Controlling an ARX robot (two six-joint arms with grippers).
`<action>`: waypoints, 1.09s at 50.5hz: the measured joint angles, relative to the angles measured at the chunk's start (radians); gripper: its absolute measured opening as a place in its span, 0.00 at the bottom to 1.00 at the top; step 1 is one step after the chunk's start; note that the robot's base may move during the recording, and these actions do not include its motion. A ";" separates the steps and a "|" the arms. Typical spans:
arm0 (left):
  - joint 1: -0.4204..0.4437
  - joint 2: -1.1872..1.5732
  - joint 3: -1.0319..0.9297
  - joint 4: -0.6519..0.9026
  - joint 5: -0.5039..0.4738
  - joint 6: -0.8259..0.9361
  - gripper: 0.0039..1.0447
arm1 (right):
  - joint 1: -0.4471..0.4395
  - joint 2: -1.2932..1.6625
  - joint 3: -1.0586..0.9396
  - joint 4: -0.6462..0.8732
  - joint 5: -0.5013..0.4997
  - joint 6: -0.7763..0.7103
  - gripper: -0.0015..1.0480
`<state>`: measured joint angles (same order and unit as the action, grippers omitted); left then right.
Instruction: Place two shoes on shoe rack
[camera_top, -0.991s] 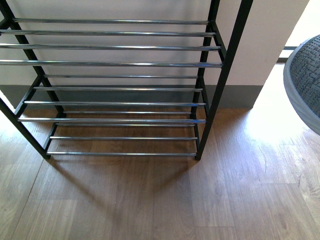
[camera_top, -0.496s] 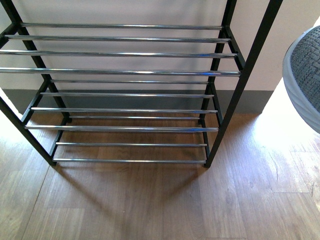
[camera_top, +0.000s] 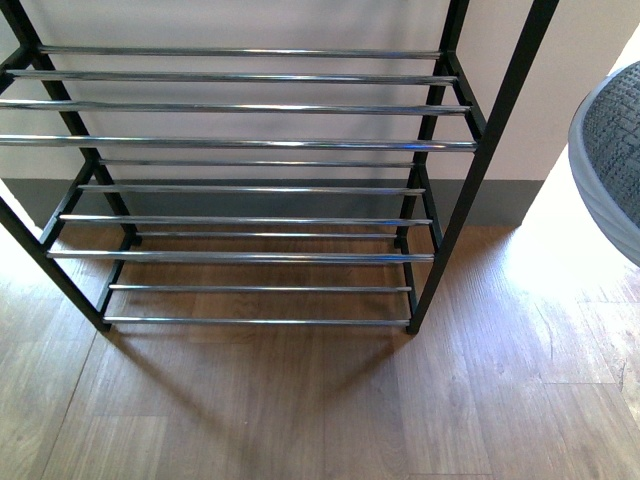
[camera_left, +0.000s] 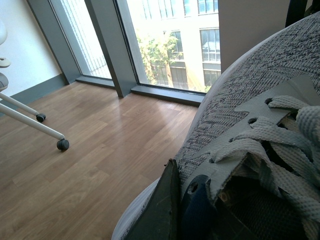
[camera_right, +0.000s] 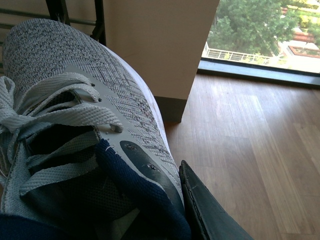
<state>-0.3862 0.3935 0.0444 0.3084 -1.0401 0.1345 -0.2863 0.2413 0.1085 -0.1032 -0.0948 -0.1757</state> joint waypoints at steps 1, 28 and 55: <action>0.000 0.000 0.000 0.000 0.000 0.000 0.01 | 0.000 0.000 0.000 0.000 0.000 0.000 0.01; 0.000 0.000 0.000 0.000 0.000 0.000 0.01 | 0.000 0.000 -0.002 0.000 0.000 0.000 0.01; 0.000 0.000 0.000 0.000 0.000 0.000 0.01 | 0.000 0.000 -0.002 0.000 0.000 0.000 0.01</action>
<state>-0.3862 0.3931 0.0441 0.3084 -1.0401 0.1345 -0.2863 0.2413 0.1066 -0.1032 -0.0944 -0.1761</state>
